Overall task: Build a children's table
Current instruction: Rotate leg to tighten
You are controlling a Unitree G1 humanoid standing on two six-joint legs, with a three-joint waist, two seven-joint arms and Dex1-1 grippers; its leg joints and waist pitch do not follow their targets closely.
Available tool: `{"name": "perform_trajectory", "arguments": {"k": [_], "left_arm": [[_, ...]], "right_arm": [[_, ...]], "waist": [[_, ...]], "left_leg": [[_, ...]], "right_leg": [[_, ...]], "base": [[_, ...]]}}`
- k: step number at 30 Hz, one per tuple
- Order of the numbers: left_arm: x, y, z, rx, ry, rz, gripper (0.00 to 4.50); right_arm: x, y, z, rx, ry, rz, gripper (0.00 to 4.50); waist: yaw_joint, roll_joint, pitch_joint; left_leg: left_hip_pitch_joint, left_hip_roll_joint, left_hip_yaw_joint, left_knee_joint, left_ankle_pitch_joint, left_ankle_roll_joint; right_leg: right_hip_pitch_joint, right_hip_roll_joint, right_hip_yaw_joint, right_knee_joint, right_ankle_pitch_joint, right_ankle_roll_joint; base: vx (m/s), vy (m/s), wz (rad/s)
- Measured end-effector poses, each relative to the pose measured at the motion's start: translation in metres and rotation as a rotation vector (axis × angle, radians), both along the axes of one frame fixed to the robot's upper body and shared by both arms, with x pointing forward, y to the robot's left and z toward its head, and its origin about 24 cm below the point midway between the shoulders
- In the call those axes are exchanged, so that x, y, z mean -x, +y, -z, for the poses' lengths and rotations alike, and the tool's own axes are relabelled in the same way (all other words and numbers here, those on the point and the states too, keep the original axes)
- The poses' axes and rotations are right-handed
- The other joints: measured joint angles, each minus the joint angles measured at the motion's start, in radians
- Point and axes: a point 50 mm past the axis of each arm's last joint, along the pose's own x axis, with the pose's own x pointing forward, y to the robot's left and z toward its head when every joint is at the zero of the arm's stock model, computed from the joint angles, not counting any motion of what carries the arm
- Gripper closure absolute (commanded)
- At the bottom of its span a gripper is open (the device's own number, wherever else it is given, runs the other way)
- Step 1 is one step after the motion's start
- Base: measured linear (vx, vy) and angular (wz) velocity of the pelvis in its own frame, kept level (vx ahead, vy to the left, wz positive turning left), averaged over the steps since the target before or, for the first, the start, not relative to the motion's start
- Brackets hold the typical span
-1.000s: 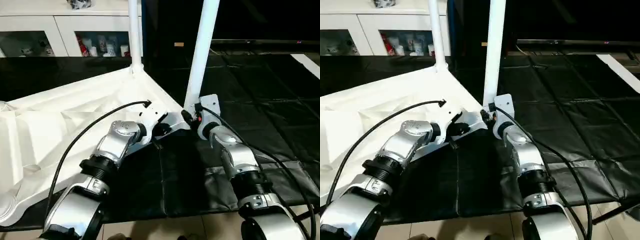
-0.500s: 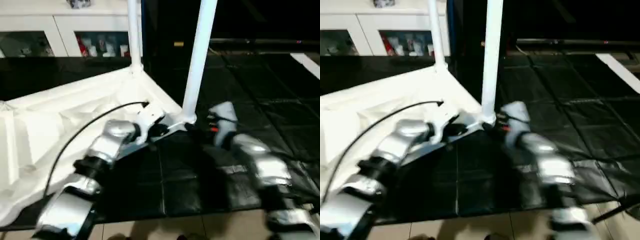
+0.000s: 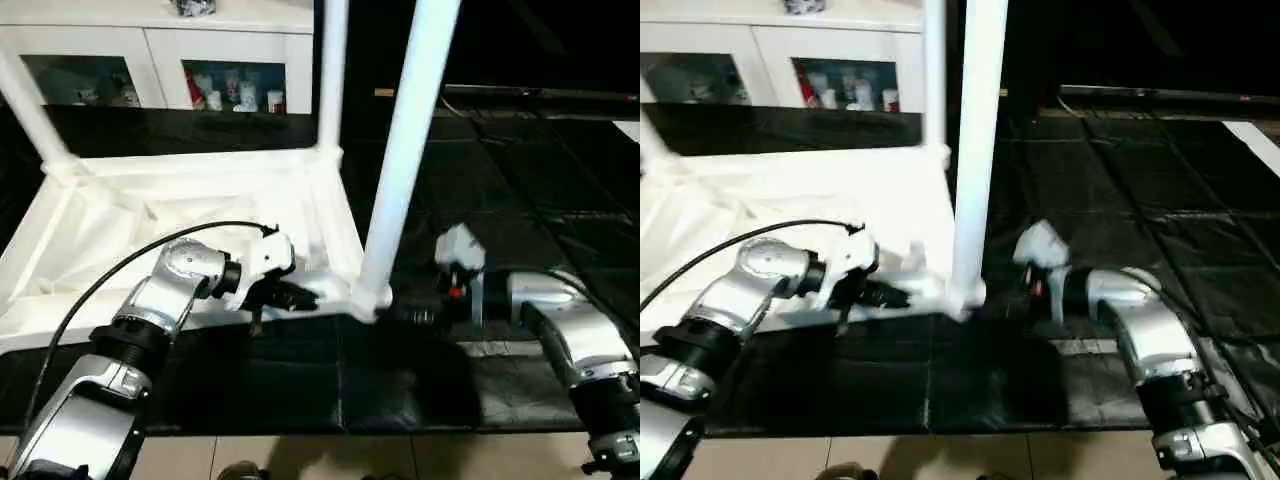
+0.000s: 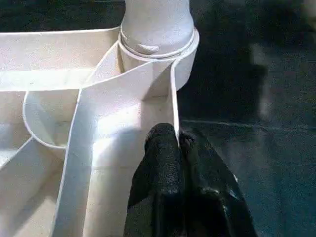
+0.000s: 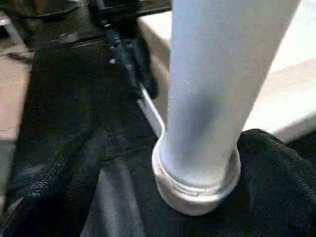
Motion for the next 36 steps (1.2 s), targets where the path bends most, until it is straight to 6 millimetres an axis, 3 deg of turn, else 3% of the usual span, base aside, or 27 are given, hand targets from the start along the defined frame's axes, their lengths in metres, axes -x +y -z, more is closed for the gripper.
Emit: {"name": "perform_trajectory", "arguments": {"k": [3, 4, 7, 28, 33, 36], "left_arm": [[0.004, -0.001, 0.0, -0.002, 0.01, 0.049, 4.5], [0.005, -0.001, 0.0, -0.001, 0.017, 0.065, 4.5], [0.008, -0.003, 0.0, -0.002, 0.032, 0.109, 4.5], [0.013, -0.007, -0.001, -0.018, 0.043, 0.18, 4.5], [0.014, -0.008, 0.0, -0.014, 0.048, 0.174, 4.5], [0.009, -0.008, 0.001, -0.002, 0.036, 0.086, 4.5]], "right_arm": [[0.002, 0.001, 0.0, 0.0, 0.018, -0.051, 0.09], [0.003, 0.003, 0.0, 0.001, 0.025, -0.074, 0.42], [0.004, 0.004, 0.0, 0.003, 0.047, -0.12, 0.45], [0.008, 0.005, 0.0, -0.026, 0.095, -0.178, 2.34], [0.01, 0.006, 0.002, -0.028, 0.089, -0.162, 2.44], [0.004, 0.009, 0.004, -0.025, 0.055, -0.064, 2.46]], "waist": [[0.008, 0.0, 0.0], [0.009, 0.0, 0.0], [0.011, 0.0, 0.0], [0.01, 0.0, 0.0], [0.009, 0.0, 0.0], [0.005, 0.0, 0.0]], "left_leg": [[0.0, 0.0, 0.0, 0.001, 0.0, 0.0], [0.0, 0.0, 0.0, 0.001, 0.0, 0.0], [0.0, 0.0, 0.0, 0.001, 0.0, 0.0], [0.0, 0.0, 0.0, 0.001, 0.0, 0.0], [0.0, 0.0, 0.0, 0.001, 0.0, 0.0], [0.002, 0.0, 0.0, 0.002, 0.0, 0.0]], "right_leg": [[0.0, 0.0, 0.0, 0.0, 0.0, 0.0], [0.0, 0.0, 0.0, 0.0, 0.0, 0.0], [0.001, 0.0, 0.0, 0.0, 0.0, 0.0], [0.001, 0.0, 0.0, 0.0, 0.0, 0.001], [0.001, 0.0, 0.0, 0.0, -0.001, 0.001], [0.002, 0.0, 0.0, 0.001, -0.002, 0.004]], "base": [[0.0, 0.0, 0.0], [0.0, 0.0, 0.0], [0.0, 0.0, 0.0], [0.0, 0.0, 0.0], [0.0, 0.0, 0.0], [0.0, 0.0, 0.0]]}}
